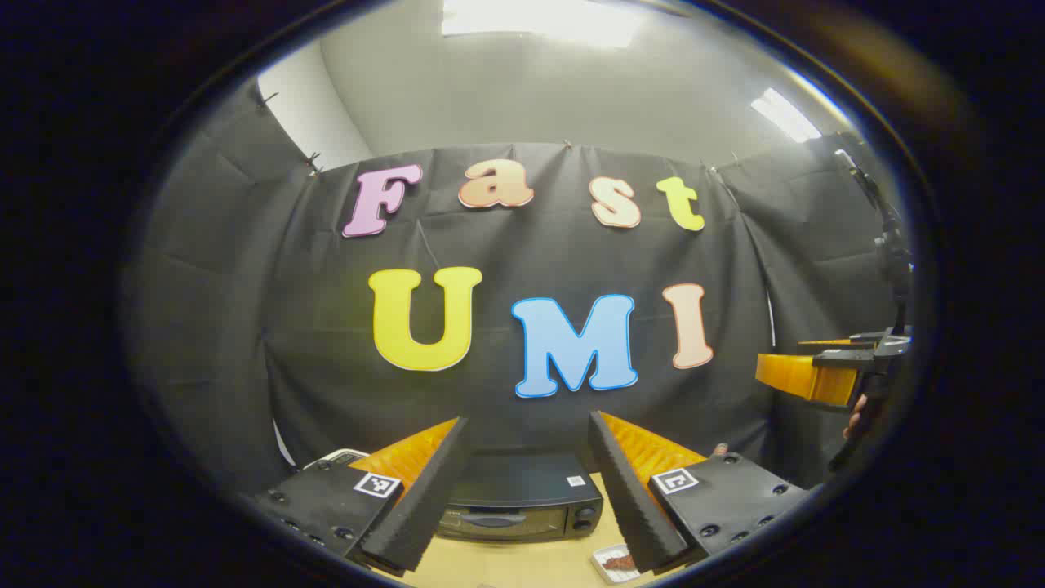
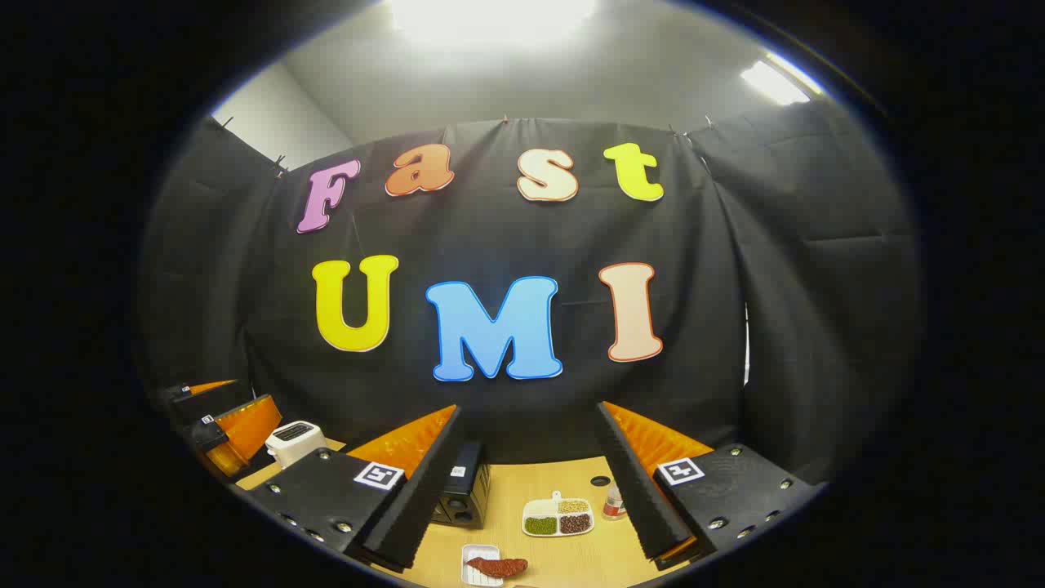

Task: Open the electric oven with the left hand, put the food in, and close the electric oven.

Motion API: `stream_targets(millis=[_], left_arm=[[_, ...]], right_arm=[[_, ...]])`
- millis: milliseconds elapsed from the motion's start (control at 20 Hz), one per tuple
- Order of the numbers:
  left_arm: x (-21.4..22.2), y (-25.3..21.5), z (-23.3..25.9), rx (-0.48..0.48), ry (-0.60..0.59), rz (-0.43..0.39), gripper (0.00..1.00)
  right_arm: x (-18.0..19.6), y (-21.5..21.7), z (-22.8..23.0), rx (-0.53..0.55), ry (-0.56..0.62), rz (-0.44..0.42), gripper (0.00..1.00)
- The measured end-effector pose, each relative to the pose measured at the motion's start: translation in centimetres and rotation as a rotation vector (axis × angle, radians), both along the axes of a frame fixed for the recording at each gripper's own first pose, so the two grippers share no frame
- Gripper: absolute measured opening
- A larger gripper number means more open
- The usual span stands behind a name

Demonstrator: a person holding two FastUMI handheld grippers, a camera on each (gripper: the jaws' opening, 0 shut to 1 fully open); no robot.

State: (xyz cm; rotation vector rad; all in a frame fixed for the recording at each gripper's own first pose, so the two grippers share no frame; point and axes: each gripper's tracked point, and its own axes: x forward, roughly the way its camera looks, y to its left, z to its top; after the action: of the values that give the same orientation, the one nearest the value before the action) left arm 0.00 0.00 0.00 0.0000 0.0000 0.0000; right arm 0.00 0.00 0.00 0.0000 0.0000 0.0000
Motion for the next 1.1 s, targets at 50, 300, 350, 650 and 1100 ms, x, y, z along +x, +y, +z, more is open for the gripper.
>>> stream_targets(millis=[50,300,350,650,1100], left_arm=[[-0.1,-0.1,0.0,0.004,-0.002,-0.001,0.99],[0.1,-0.6,-0.6,-0.004,0.010,-0.019,0.96],[0.1,-0.4,-0.5,-0.006,0.006,-0.017,0.93],[0.3,-0.5,-1.2,-0.014,0.017,-0.018,0.94],[3.9,-0.4,-6.7,-0.018,0.116,-0.019,0.96]], right_arm=[[0.0,0.0,-0.2,-0.006,0.005,-0.002,0.97],[0.1,0.9,-0.6,-0.005,0.009,0.010,0.98],[0.1,1.0,-0.5,-0.009,0.005,0.012,0.98],[-0.5,1.5,-1.4,-0.034,0.026,0.027,0.98],[0.3,0.1,-2.3,-0.015,0.038,-0.009,0.98]])
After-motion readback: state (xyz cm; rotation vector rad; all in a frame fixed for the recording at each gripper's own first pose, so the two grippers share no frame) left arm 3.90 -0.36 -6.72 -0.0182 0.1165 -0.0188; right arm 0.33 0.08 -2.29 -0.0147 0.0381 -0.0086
